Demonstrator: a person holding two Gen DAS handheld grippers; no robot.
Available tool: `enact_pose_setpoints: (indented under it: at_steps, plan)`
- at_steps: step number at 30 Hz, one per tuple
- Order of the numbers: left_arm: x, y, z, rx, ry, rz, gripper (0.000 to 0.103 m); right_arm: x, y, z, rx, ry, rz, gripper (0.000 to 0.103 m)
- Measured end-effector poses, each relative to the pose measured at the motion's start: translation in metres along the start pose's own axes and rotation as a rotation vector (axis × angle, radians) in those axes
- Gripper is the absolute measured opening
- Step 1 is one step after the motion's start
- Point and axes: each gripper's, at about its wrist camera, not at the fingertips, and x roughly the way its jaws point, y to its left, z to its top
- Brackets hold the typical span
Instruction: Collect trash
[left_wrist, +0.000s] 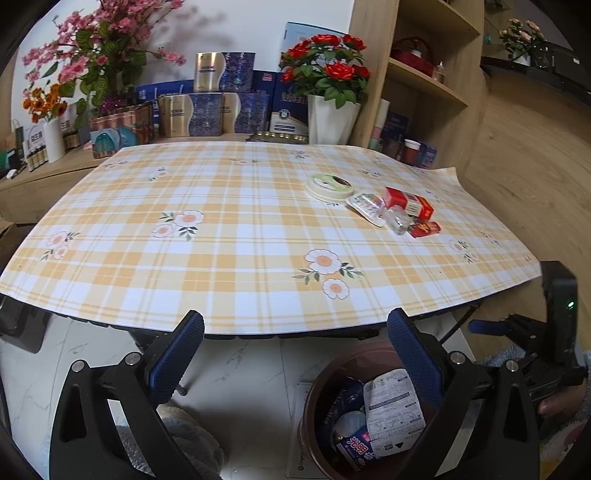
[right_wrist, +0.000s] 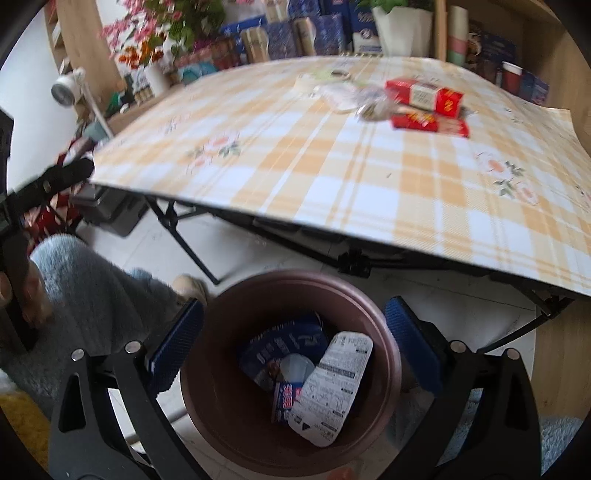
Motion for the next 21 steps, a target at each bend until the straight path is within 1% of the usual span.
enact_pose_setpoints:
  at_steps: [4,6,12,15,18,21]
  plan:
    - [0.003,-0.003,0.001,0.011,0.011,0.031,0.097,-0.017,-0.01,0.007,0.053,-0.076,0.019,0.097]
    - [0.005,-0.007,0.002,0.031,0.017,0.035,0.097,-0.026,-0.016,0.009,0.074,-0.114,0.003,0.097]
    - [0.006,-0.019,0.005,0.085,0.017,0.038,0.097,-0.047,-0.039,0.017,0.151,-0.178,-0.033,0.097]
    - [0.006,-0.016,0.009,0.069,0.015,0.035,0.097,-0.055,-0.053,0.022,0.192,-0.212,-0.048,0.097]
    - [0.005,-0.009,0.013,0.03,0.008,0.033,0.097,-0.057,-0.063,0.025,0.22,-0.21,-0.042,0.097]
    - [0.003,0.001,0.016,-0.014,-0.002,0.042,0.097,-0.057,-0.069,0.028,0.209,-0.194,-0.135,0.097]
